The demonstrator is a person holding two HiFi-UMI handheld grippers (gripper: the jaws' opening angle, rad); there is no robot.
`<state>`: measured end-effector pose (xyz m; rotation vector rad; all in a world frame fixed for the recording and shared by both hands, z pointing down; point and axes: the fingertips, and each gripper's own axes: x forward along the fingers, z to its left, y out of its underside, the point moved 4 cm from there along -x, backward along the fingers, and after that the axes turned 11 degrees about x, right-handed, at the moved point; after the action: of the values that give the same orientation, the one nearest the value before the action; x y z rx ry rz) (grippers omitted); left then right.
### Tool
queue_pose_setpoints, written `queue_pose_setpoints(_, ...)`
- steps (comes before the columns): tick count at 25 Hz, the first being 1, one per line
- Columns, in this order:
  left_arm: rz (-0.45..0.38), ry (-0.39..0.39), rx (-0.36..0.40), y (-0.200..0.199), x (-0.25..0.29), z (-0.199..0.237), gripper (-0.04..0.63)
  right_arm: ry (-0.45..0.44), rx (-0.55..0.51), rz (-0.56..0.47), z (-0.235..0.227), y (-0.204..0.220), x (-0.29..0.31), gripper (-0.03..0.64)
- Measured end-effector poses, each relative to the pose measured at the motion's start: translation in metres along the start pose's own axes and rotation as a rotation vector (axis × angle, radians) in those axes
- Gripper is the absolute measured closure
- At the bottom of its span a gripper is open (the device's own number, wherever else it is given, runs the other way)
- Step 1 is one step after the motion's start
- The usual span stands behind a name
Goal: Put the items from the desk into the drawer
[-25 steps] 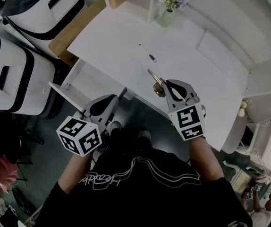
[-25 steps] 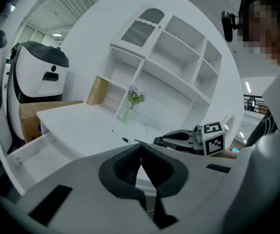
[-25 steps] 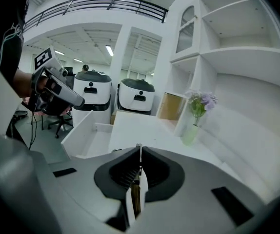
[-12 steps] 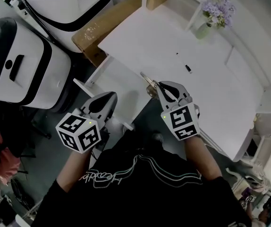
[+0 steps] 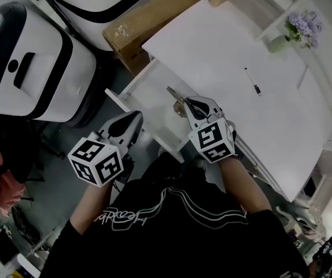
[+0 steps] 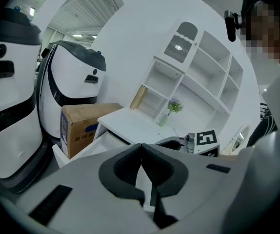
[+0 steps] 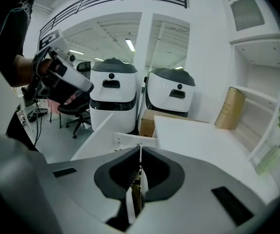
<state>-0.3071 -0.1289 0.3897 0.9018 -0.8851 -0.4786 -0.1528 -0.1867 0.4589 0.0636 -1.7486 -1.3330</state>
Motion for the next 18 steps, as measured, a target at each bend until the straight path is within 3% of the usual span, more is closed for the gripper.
queue_pose_setpoints(10,0.034,-0.073,-0.077,0.036,-0.025,0.051,0.575,-0.05,-0.065,0.116,0.022,0.035,0.111,0.571)
queue_pose_setpoints(18,0.053,-0.138,-0.13,0.061,-0.039,0.075,0.575,-0.018,-0.157,0.204,0.02,0.074,0.172,0.571)
